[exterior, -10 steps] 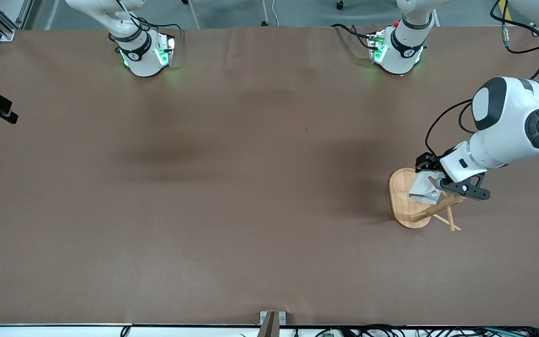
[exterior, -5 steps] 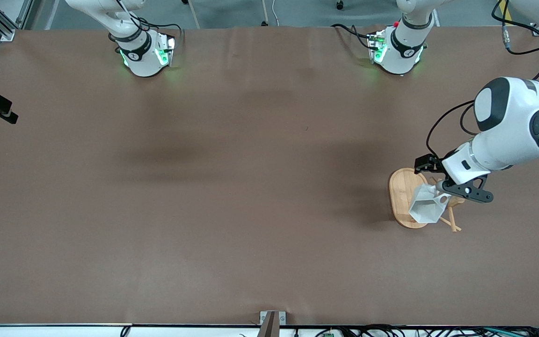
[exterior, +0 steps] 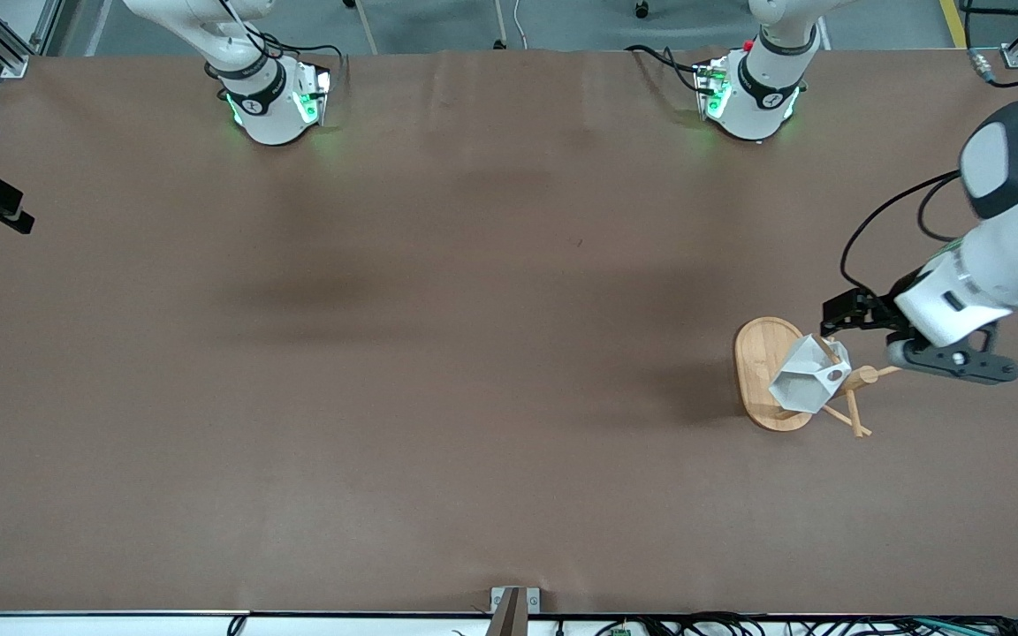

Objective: Hang cup on rack
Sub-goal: 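Open the left gripper and raise it away from the rack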

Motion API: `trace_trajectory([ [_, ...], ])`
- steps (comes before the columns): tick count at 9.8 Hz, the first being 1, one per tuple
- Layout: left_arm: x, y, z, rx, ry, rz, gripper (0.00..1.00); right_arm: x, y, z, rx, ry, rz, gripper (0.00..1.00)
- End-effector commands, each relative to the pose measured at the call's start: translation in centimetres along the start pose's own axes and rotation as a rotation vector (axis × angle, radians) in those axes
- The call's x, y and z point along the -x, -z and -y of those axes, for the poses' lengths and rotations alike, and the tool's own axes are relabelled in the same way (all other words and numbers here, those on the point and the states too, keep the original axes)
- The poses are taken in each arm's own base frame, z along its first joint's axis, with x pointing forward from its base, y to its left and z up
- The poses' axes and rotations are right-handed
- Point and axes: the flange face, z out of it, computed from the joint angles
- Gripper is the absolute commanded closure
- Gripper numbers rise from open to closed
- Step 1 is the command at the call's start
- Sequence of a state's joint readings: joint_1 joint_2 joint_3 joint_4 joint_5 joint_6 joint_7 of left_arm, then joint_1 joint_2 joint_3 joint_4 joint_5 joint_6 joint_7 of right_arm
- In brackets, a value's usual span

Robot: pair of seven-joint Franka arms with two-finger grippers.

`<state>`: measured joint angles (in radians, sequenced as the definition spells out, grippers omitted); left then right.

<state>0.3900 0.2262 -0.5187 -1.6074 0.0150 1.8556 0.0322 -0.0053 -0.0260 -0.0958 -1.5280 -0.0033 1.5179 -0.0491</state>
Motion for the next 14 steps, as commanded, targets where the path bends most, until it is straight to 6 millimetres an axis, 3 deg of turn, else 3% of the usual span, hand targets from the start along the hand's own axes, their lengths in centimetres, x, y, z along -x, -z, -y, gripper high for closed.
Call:
trace_trajectory([
  [1, -0.1, 2.7, -0.7, -0.009, 0.022, 0.010, 0.00, 0.3, 1.0, 0.5, -0.008, -0.003, -0.018, 0.00],
  [2, -0.1, 4.4, -1.3, -0.009, 0.006, -0.002, 0.00, 0.3, 1.1, 0.4, -0.009, 0.000, -0.018, 0.00],
  [4, -0.2, 6.8, -0.5, -0.015, -0.012, -0.036, 0.00, 0.3, 1.5, 0.6, -0.012, 0.005, -0.029, 0.00],
  [5, 0.5, 8.9, -0.5, -0.046, -0.007, -0.066, 0.00, 0.3, 2.3, 0.9, -0.012, 0.013, -0.044, 0.00],
  [7, 2.3, 11.0, -0.7, -0.086, 0.018, -0.047, 0.00, 0.3, 2.2, 0.9, -0.013, 0.013, -0.041, 0.00],
  [11, 9.1, 12.2, -2.5, -0.119, 0.029, 0.024, 0.00, 0.3, 1.9, 0.2, -0.008, 0.016, -0.034, 0.00],
  [14, 11.1, 11.9, -2.8, -0.137, 0.029, 0.017, 0.00, 0.3, 1.8, 0.1, -0.007, 0.014, -0.032, 0.00],
])
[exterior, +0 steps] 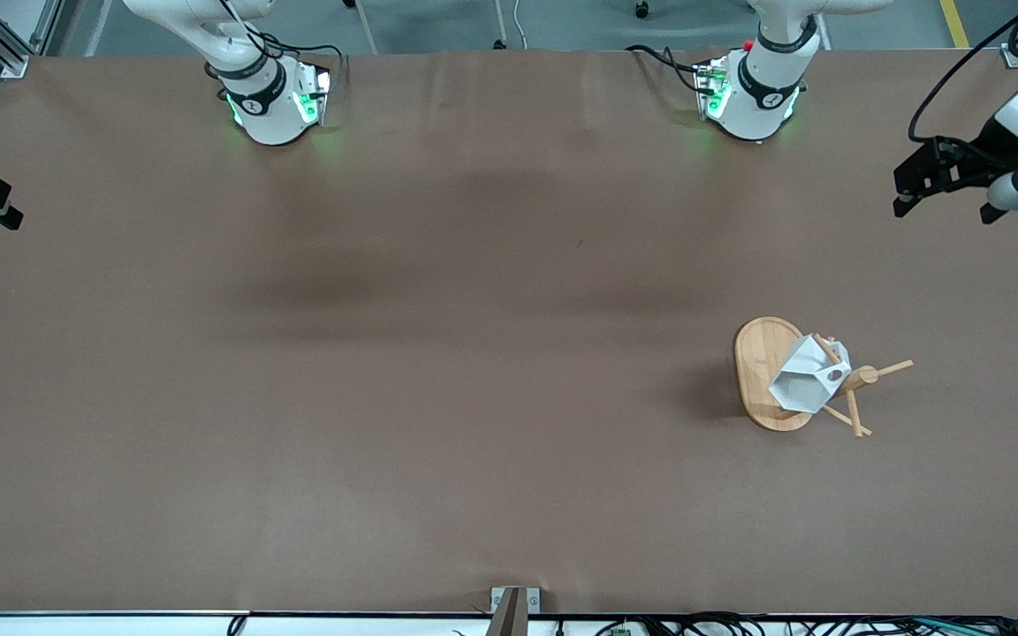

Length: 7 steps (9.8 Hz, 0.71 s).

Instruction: Hang cup on rack

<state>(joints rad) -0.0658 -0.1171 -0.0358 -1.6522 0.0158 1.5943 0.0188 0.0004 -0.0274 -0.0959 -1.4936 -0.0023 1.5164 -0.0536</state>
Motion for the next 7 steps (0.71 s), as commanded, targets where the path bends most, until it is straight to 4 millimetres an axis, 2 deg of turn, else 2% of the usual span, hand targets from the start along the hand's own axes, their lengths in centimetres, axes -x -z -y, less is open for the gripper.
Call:
trace_trajectory([
  [1, 1.2, -2.4, 0.1, -0.019, 0.003, 0.029, 0.00, 0.2, 0.0, -0.3, -0.007, 0.002, 0.005, 0.00],
  [5, 1.0, -2.6, -0.3, -0.022, -0.004, 0.050, 0.00, 0.2, -0.1, -0.2, -0.008, 0.006, 0.008, 0.00],
  [7, -0.1, -2.7, -0.2, -0.022, -0.008, 0.049, 0.00, 0.2, -0.1, -0.1, -0.008, 0.009, 0.007, 0.00],
])
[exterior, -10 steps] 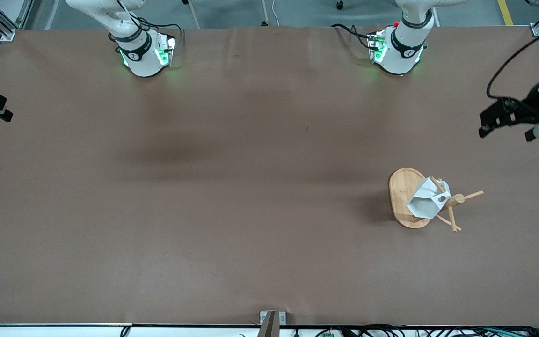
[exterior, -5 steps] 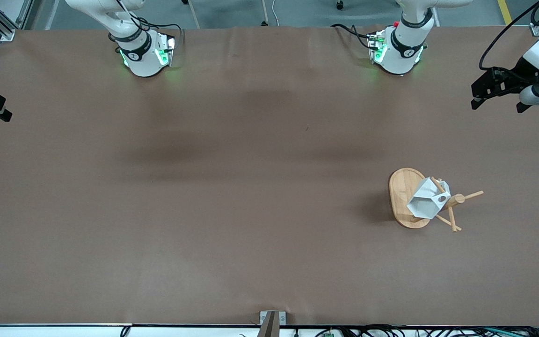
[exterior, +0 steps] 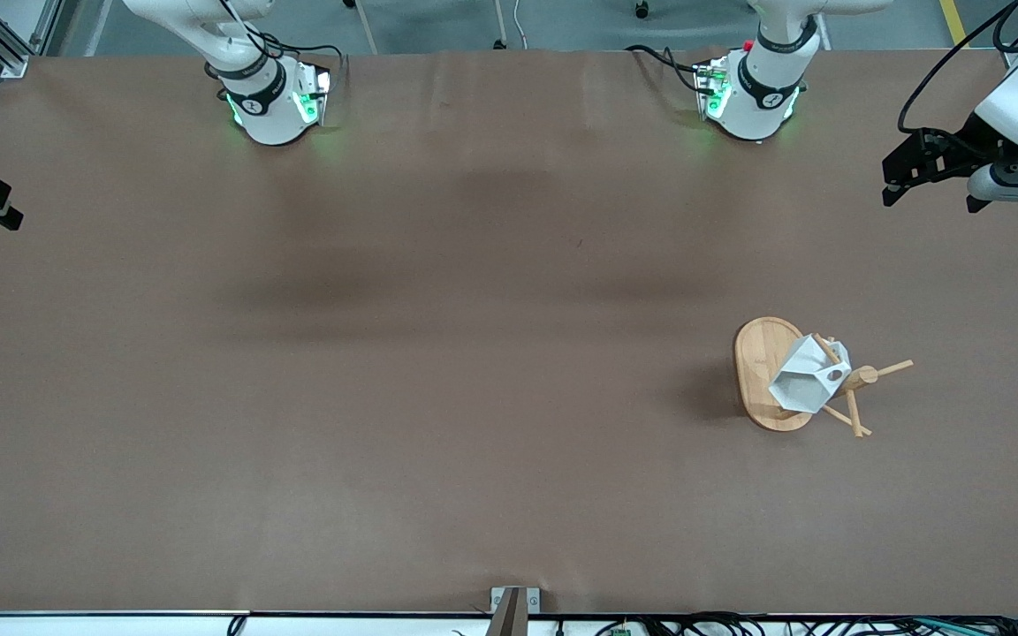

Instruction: Hang cup on rack

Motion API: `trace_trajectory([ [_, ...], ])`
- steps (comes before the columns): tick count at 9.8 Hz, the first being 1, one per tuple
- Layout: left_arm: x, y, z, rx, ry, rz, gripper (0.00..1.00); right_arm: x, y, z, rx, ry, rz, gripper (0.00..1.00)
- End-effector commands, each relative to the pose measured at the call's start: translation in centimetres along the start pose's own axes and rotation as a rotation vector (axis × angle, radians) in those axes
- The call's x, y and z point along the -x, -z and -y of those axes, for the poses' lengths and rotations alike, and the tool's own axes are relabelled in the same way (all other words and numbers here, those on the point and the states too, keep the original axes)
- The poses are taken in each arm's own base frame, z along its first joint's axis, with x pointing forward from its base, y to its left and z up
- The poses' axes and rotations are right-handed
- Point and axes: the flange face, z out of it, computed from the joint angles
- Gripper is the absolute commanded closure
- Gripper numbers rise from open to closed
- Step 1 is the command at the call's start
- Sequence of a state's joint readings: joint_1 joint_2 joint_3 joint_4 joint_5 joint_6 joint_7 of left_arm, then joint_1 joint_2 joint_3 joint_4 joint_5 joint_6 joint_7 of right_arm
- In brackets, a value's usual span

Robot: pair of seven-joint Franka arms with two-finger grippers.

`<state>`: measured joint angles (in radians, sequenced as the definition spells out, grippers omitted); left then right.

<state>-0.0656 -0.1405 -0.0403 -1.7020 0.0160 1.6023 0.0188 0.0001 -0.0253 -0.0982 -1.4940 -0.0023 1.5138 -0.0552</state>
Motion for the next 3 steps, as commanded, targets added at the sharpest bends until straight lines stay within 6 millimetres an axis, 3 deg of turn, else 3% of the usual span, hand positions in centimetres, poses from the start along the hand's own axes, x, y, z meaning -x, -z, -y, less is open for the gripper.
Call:
trace_trajectory([
  [1, -1.26, -1.51, 0.19, -0.020, 0.000, 0.029, 0.00, 0.25, 0.07, 0.06, -0.008, 0.010, 0.002, 0.00],
  [3, -1.36, -1.38, 0.52, -0.020, 0.007, 0.030, 0.00, 0.25, 0.07, 0.06, -0.008, 0.010, 0.002, 0.00],
])
